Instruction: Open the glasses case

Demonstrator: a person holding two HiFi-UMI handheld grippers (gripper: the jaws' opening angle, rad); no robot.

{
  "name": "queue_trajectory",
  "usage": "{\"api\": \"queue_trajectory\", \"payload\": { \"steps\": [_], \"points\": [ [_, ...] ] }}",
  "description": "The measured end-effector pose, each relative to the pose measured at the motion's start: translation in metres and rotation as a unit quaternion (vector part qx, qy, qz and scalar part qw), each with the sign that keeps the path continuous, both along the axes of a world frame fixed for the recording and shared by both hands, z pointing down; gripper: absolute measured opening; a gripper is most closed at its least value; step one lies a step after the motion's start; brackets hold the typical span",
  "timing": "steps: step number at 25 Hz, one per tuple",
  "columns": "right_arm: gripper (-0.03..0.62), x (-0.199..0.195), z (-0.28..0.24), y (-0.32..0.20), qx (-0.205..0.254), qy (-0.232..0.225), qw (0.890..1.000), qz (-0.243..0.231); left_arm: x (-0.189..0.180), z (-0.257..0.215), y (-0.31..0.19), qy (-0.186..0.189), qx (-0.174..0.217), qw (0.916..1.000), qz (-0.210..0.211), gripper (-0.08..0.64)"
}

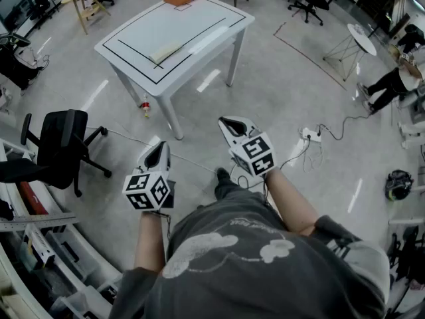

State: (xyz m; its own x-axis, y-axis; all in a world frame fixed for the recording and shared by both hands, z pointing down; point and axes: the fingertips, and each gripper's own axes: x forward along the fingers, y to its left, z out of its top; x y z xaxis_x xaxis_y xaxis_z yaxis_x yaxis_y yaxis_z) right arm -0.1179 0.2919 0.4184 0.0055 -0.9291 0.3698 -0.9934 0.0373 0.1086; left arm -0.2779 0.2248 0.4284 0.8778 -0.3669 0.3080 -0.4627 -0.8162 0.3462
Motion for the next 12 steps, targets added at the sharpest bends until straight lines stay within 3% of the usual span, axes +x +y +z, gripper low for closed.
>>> {"api": "queue_trajectory", "payload": {
  "steps": [12],
  "points": [
    [0.000,-0.007,0.004,0.023,-0.005,-0.009,1.000,0.011,-0.015,0.004,0.016,-0.009,-0.001,1.0000,0.004,0.003]
  ]
}}
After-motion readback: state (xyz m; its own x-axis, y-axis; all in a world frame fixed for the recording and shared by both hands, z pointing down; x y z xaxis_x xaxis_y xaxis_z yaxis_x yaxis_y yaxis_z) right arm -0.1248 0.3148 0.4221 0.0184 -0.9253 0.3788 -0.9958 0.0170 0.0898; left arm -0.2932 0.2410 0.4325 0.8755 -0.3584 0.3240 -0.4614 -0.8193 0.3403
